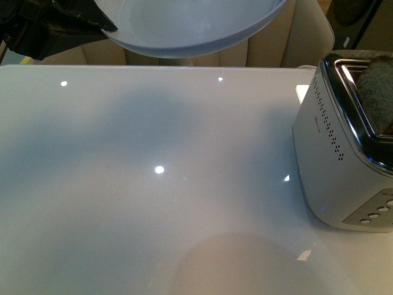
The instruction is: Left arm holds plate, right arm toasts bread
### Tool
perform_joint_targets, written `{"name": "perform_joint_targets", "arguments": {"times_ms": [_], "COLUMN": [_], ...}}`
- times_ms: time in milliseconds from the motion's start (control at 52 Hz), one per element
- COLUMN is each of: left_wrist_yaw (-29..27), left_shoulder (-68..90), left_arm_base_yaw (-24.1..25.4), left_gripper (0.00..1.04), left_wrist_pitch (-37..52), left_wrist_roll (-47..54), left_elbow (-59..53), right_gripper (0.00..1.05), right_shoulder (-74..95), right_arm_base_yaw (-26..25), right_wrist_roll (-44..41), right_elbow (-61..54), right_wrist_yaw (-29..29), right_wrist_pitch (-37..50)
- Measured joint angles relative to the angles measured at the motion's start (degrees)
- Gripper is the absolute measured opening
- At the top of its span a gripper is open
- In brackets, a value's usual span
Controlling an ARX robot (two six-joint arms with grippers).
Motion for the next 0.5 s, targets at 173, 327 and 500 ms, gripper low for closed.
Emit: {"name": "perform_joint_targets", "arguments": {"times_ms": [173, 327, 500], "left_wrist_yaw": [0.02, 0.04, 0.02], "left_shoulder": [-0.04, -0.07, -0.07], "left_arm_base_yaw": [-0.04, -0.04, -0.04], "left_gripper": [0.03, 0.03, 0.03], "left_wrist_pitch": [0.00, 0.00, 0.00], "left_wrist_roll": [0.00, 0.00, -0.02], "left_elbow": [0.00, 0.02, 0.02], "right_gripper": [0.96, 0.78, 0.53], "right_shoulder": [-0.46, -0.26, -4.39], "right_arm_base_yaw": [-0.11, -0.98, -2.54], "right_wrist_roll": [-0.33, -2.16, -2.97], "right_elbow": [-0.22, -9.73, -16.90], "right_wrist_yaw": [0.02, -3.15, -4.11], "right_wrist_pitch": [-0.02, 25.29, 37.38]}}
